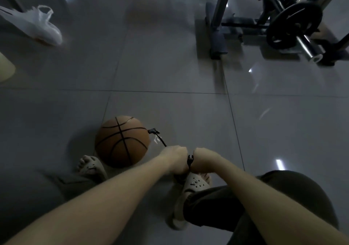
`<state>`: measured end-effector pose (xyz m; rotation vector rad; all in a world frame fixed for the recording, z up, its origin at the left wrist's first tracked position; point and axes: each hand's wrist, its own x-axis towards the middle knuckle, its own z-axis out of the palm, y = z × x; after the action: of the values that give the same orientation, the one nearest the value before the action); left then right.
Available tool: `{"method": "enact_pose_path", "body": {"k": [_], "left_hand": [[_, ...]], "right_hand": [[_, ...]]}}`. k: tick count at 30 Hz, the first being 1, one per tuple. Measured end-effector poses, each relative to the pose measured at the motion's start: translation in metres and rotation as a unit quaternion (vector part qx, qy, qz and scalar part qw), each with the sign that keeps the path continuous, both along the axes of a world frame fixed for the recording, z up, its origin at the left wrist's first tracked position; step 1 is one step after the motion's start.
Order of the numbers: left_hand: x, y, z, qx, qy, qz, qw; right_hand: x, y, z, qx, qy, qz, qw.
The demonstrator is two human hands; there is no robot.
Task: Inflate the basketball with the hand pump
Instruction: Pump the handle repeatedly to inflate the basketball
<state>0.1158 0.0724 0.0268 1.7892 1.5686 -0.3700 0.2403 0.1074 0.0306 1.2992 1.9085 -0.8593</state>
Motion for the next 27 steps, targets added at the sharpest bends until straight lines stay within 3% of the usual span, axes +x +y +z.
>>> {"method": "enact_pose_path", "body": {"k": [4,9,13,19,27], "left_hand": [[-0.011,-0.032,-0.022,0.016,0.006,0.005,1.0],[-0.031,-0.064,-0.003,-0.036,0.02,0.005,0.999],[-0.035,-0.055,0.057,-0.002,-0.018,-0.008,1.0],[-0.034,-0.012,0.132,0.032,-0.059,0.023,0.997],[-0.028,-0.01,0.053,0.048,-0.003,0.021,0.999]], "right_hand": [[-0.006,-0.037,-0.024,0.067,0.02,-0.012,0.998],[-0.029,-0.07,-0.003,0.049,0.023,-0.004,0.999],[-0.028,-0.05,0.053,0.0,0.011,0.055,0.998],[-0.021,-0.002,0.146,-0.012,0.023,0.004,1.0],[-0.03,-0.01,0.06,0.048,-0.008,0.022,0.999]]}}
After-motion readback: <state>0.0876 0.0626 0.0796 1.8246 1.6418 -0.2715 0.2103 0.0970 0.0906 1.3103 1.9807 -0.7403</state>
